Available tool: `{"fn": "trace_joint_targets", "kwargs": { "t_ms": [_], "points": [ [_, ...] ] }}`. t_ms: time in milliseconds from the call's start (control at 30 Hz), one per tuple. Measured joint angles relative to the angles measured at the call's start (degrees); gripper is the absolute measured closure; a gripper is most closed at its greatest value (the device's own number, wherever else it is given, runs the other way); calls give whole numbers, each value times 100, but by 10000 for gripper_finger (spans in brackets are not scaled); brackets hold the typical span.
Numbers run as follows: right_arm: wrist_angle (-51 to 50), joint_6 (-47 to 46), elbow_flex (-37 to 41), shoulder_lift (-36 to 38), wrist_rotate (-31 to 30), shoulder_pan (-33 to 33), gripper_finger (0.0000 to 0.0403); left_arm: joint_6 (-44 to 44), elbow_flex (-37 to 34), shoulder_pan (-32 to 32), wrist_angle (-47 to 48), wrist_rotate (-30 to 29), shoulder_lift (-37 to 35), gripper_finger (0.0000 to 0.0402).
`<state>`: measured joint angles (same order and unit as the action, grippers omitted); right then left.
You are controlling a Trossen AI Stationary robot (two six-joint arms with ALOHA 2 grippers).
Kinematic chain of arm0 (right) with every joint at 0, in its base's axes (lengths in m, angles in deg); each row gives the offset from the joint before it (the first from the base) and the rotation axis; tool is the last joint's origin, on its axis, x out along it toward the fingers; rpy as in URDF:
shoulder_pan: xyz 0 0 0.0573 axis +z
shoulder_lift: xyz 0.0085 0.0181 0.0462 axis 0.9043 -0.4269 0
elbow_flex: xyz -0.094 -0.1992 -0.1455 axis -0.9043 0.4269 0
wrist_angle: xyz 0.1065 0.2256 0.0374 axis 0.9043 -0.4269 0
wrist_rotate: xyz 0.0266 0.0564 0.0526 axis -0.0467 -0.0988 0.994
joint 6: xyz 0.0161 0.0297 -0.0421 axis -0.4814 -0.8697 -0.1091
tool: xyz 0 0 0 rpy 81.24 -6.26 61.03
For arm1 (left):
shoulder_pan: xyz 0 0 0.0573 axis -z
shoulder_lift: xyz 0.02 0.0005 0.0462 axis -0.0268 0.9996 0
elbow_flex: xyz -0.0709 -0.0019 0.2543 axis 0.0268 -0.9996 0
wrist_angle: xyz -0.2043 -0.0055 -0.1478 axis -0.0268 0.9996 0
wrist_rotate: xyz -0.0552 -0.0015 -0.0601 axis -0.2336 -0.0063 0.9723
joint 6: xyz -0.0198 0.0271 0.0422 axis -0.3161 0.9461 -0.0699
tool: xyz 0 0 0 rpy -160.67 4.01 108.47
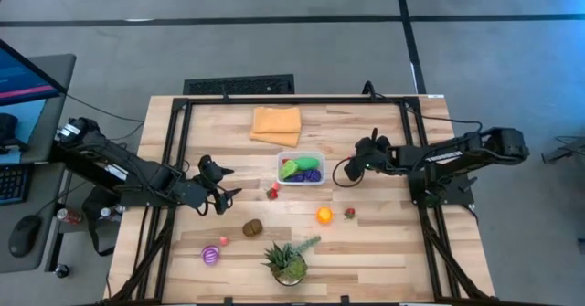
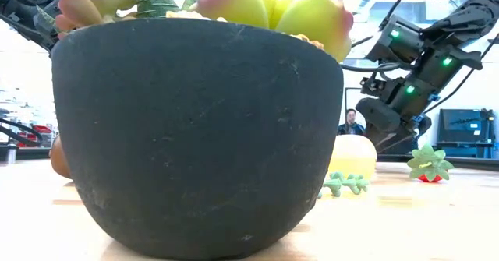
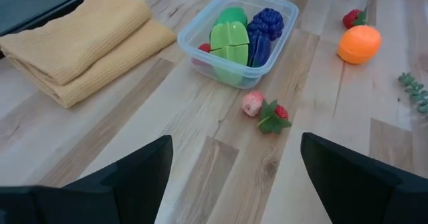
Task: Pick and placing Produce into tupperware
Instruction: Put the top pink peach into the transparent container
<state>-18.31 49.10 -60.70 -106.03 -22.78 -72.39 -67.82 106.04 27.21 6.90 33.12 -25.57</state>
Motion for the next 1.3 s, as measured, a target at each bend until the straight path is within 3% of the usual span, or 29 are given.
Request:
{"fn": "trace_joint_targets", "kwargs": {
  "t_ms": [400, 767, 1300],
  "points": [
    [-68, -106, 0, 0, 91, 0, 138, -3, 2, 1, 0, 2, 0, 81],
    [-389, -862, 0, 0, 89, 0, 138, -3, 2, 0, -2, 2, 0, 81],
    [-254, -720, 2, -168, 336, -114, 138, -3, 4, 1, -8, -6, 2, 81]
  ]
}}
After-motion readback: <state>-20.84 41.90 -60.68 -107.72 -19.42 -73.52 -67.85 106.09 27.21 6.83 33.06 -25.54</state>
